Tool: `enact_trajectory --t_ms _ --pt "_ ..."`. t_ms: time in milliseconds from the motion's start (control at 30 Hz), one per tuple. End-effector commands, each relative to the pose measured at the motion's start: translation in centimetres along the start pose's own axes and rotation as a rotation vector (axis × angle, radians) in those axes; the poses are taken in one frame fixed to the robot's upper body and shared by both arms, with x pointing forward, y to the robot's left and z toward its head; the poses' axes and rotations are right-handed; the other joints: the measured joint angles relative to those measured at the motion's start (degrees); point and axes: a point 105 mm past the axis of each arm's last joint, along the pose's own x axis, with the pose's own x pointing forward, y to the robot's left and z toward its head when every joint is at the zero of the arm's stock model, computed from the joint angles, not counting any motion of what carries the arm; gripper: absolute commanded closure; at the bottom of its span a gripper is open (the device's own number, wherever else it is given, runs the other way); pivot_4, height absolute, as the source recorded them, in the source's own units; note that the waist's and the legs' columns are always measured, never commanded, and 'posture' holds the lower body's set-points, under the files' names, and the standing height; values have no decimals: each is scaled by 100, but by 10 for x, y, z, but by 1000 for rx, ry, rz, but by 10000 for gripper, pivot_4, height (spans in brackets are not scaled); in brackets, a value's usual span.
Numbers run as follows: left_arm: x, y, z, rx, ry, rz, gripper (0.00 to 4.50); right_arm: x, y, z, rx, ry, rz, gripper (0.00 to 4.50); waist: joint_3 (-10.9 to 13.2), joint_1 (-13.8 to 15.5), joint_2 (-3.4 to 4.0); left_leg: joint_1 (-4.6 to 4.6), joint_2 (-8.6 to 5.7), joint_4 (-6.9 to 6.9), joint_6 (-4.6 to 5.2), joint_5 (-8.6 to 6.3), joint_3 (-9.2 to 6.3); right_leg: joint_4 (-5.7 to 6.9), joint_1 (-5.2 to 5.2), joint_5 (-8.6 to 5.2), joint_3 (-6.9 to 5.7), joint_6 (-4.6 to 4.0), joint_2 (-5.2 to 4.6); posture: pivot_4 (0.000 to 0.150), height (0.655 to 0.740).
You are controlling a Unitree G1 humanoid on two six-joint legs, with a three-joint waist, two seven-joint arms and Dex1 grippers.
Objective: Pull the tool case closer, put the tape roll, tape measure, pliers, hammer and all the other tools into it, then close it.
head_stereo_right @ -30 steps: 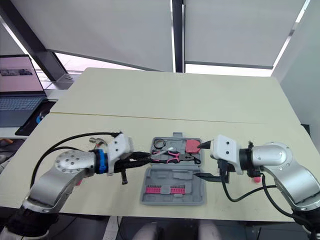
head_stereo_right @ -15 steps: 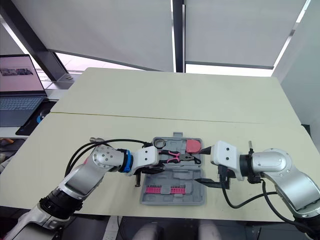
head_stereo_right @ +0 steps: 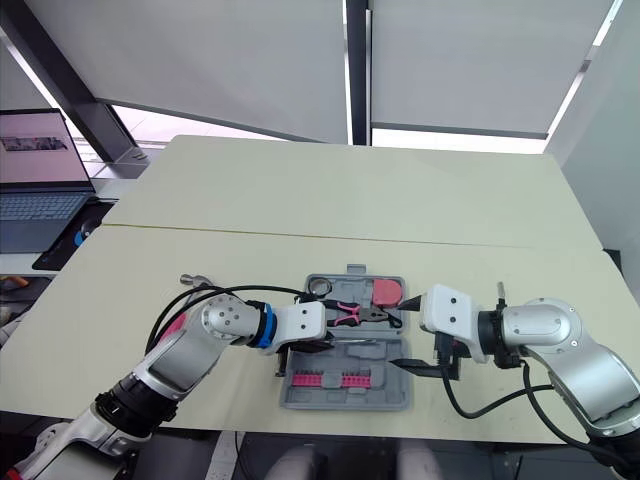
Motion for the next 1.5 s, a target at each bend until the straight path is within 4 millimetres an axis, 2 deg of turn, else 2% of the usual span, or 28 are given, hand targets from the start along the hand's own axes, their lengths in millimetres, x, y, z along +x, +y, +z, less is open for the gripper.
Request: enact_trajectory --t_ms 33,500,633,733,867,933,1033,1133,1500 --pt "0 3 9 66 -17 1 42866 -3 1 7 -43 -5 -5 0 0 0 0 0 0 0 0 0 0 0 0 0 0 0 0 1500 7400" --pt "5 5 12 99 -22 1 42866 -2 0 10 -45 -6 -10 0 0 2 0 0 0 2 0 0 0 1 0 0 0 0 0 1500 7400" --pt "4 6 15 99 -32 7 29912 -1 1 10 -46 -8 -12 0 0 1 0 0 -1 2 0 0 1 1 0 0 0 0 0 1500 7400" --pt "-3 13 25 123 -64 54 20394 -2 2 11 -45 -6 -10 0 0 1 0 0 0 2 0 0 0 2 0 0 -1 0 0 1500 7400" --pt "-22 21 41 104 -132 105 8045 -3 3 11 -42 -5 -11 0 0 1 0 0 0 3 0 0 0 2 0 0 0 0 0 1500 7400" --pt "-32 23 41 42 -146 116 2395 -3 4 10 -40 -4 -11 0 0 0 0 0 0 3 0 0 -1 2 0 0 0 0 0 1500 7400" --pt "-40 22 38 -25 -189 106 2395 -3 4 10 -39 -4 -12 0 0 -5 0 1 1 3 0 0 0 4 0 0 0 0 0 1500 7400" --pt "-43 10 30 -7 -202 18 8689 -2 3 9 -38 -4 -17 0 0 -9 0 1 2 3 -1 1 1 3 0 0 0 0 0 1500 7400" --pt "-15 0 5 -52 -108 -33 43843 -3 3 8 -23 1 -30 0 0 12 0 1 -1 5 0 0 1 3 2 0 0 0 0 1500 7400"
